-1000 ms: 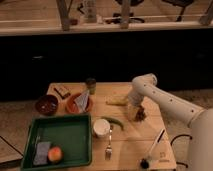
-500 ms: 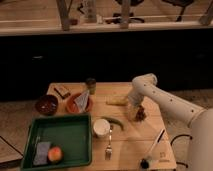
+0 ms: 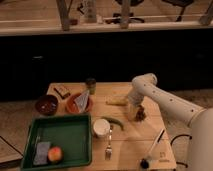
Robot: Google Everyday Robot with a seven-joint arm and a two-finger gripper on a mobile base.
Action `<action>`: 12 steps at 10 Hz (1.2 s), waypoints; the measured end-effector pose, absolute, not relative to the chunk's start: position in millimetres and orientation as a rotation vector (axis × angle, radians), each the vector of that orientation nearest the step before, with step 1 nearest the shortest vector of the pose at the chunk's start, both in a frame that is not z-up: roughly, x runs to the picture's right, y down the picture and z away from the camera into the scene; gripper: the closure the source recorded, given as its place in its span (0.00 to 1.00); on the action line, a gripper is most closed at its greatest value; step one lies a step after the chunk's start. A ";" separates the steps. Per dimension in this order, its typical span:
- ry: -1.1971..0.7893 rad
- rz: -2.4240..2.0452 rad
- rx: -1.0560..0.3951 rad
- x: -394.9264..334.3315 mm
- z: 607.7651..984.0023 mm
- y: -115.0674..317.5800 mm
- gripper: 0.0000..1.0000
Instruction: Place banana in paper cup
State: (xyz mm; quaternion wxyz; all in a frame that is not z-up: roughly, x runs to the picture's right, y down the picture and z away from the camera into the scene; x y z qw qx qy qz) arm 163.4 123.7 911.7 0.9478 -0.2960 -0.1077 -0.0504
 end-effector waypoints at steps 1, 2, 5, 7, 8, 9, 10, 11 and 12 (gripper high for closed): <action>-0.222 -0.118 -0.601 157.5 913.2 121.1 0.20; -0.223 -0.128 -0.602 153.9 914.5 119.3 0.20; -0.229 -0.156 -0.611 144.3 919.2 115.8 0.20; -0.241 -0.172 -0.614 135.8 923.5 113.2 0.20; -0.245 -0.178 -0.619 133.0 925.0 113.7 0.20; -0.250 -0.184 -0.622 129.1 927.0 113.4 0.21; -0.256 -0.188 -0.623 125.7 929.0 113.5 0.28; -0.259 -0.191 -0.627 124.5 930.8 114.3 0.40; -0.263 -0.192 -0.629 123.3 932.3 114.7 0.50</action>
